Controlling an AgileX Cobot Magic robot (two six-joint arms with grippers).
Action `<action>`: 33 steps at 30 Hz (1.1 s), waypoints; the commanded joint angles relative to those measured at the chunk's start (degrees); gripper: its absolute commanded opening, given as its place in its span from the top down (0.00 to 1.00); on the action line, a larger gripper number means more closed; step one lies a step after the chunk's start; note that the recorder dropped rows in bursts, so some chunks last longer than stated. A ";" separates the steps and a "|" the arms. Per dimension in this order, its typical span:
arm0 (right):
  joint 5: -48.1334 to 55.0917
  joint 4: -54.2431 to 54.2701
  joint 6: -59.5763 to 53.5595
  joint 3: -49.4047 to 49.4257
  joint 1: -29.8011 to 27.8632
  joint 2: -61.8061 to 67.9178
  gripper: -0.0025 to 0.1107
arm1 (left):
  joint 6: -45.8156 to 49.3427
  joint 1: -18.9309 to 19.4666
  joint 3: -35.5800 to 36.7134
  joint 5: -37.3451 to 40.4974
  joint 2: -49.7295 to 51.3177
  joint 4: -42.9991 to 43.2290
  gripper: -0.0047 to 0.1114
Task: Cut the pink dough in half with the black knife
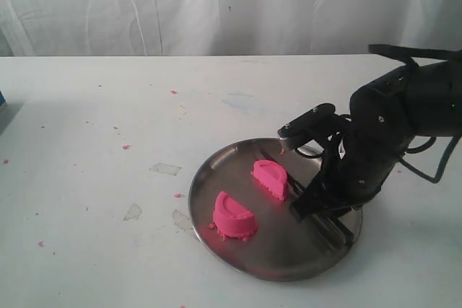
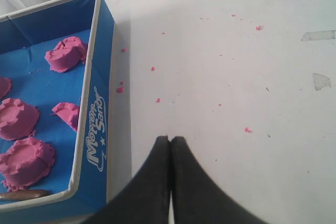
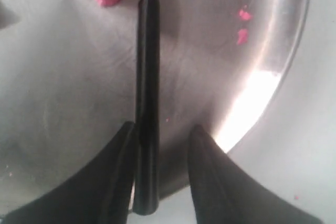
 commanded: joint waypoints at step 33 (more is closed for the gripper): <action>-37.37 0.32 17.66 28.53 -14.61 -67.58 0.98 | -0.07 0.10 0.36 -0.28 -0.36 -0.49 0.96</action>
